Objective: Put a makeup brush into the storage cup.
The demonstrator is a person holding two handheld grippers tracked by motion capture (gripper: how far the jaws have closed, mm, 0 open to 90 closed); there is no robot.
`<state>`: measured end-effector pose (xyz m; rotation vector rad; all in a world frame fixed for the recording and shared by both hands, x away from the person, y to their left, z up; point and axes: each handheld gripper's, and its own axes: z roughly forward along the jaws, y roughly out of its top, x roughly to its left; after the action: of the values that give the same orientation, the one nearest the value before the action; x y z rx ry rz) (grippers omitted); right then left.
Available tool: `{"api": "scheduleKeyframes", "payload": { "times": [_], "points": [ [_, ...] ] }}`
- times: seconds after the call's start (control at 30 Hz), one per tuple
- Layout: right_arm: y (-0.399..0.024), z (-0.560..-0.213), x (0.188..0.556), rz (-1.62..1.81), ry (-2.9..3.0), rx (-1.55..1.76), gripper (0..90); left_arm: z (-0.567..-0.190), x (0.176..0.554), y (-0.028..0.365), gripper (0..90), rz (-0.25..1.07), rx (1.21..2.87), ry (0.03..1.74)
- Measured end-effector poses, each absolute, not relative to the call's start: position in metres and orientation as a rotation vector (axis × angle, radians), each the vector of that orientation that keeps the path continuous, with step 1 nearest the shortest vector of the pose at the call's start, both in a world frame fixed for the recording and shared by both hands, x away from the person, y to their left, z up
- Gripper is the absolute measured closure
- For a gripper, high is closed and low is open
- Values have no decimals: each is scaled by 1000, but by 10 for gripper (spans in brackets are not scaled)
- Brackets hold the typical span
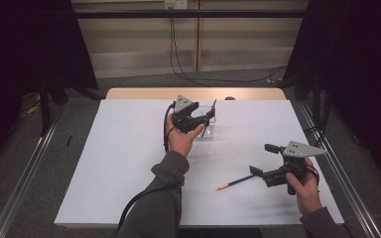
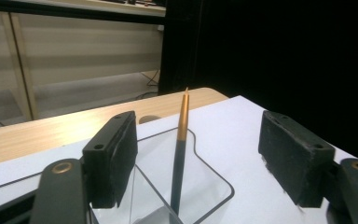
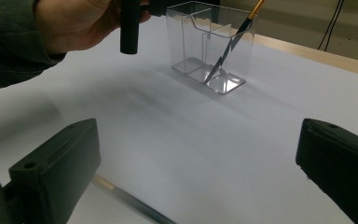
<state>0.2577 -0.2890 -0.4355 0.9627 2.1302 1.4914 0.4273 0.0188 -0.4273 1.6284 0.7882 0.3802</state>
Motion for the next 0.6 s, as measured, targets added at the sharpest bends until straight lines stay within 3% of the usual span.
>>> {"api": "scheduleKeyframes", "payload": {
  "times": [0.6],
  "points": [
    [-287, -436, 258, 1490, 2139, 957, 0, -424, 425, 23, 101, 305, 1628, 746]
  ]
}}
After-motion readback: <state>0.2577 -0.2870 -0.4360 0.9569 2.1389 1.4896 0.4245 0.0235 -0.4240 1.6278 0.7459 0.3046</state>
